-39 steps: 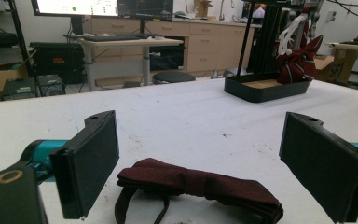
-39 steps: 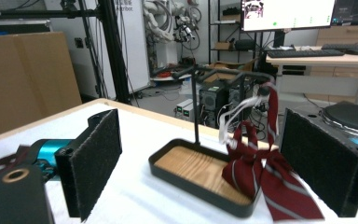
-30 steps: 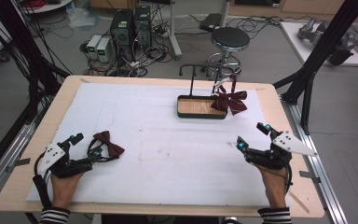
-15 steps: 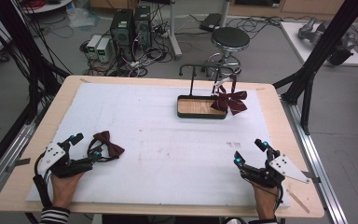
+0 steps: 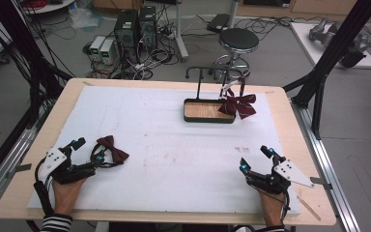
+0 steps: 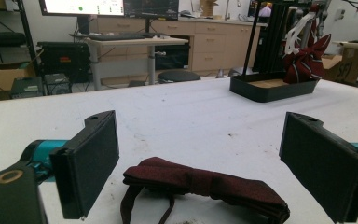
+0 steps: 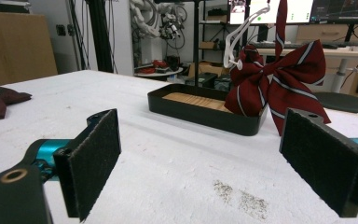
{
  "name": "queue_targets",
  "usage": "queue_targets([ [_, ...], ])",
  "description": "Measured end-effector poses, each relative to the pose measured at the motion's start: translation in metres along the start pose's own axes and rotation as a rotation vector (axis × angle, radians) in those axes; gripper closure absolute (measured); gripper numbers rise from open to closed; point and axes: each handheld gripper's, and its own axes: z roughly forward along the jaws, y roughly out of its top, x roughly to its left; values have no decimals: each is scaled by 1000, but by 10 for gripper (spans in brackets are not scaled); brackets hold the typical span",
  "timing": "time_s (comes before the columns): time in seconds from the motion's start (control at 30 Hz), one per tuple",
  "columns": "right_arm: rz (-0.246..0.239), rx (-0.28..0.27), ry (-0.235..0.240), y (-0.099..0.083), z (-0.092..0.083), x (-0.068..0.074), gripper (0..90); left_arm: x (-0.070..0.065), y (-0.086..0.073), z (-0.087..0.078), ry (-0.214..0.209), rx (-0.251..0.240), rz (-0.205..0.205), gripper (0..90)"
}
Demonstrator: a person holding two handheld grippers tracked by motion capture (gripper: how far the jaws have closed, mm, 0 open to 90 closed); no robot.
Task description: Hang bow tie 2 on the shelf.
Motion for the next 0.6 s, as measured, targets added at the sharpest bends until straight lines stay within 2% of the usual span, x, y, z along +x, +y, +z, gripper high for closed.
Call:
queue_targets([
  [0.13,-19,10,-11,-2,1,0,116,1,0,1,-2,12,-5,122],
  [0.27,-9,21,-7,-6,0,-1,116,1,1,4,12,30,4,122],
  [0.37,11,8,-5,-6,0,-4,116,3,4,6,27,54,25,122],
  [0.53,22,9,3,-7,-1,-5,116,11,17,11,19,130,27,122],
  [0.6,15,13,3,-8,0,-5,116,13,28,15,-3,186,49,122],
])
